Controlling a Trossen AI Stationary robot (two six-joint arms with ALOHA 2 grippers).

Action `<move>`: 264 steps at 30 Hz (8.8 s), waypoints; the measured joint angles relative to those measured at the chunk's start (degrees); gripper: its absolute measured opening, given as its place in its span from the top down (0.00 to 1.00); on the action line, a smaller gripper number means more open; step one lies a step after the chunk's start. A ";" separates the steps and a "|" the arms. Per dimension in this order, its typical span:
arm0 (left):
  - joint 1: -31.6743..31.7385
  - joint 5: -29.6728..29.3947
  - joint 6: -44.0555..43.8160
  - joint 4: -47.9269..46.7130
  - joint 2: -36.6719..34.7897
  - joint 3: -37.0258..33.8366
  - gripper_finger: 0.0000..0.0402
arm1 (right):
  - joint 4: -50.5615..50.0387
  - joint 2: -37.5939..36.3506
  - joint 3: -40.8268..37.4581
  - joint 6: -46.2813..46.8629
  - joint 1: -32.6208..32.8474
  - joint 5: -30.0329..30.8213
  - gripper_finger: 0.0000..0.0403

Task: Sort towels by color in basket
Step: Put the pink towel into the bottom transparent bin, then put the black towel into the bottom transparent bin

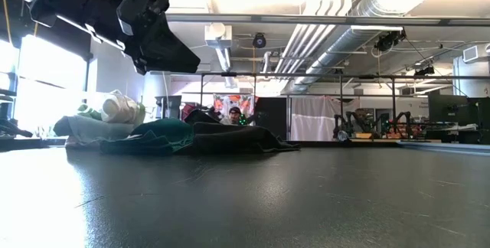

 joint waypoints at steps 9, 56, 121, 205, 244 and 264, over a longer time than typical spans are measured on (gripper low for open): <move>-0.02 0.00 -0.02 0.00 0.00 -0.01 0.68 | 7.04 0.00 -8.25 15.85 3.12 -9.88 0.65; 0.00 -1.31 0.39 0.48 0.00 0.00 0.68 | 37.30 0.17 -20.56 -67.09 -27.02 14.49 0.47; -2.15 -13.89 -14.45 -26.70 -6.75 -0.01 0.68 | 36.84 21.34 -3.45 -83.33 -52.10 25.39 0.98; -2.34 -19.51 -9.44 -20.85 -5.79 -0.02 0.68 | -32.96 11.58 21.95 -7.33 -1.79 -7.06 0.65; -2.32 -17.16 -9.49 -19.27 -5.79 -0.01 0.68 | -18.88 10.45 9.78 -17.52 -9.54 -18.57 0.68; -2.29 -17.53 -8.99 -19.56 -5.79 -0.02 0.68 | -19.89 22.93 17.54 -8.29 -6.21 -17.07 0.68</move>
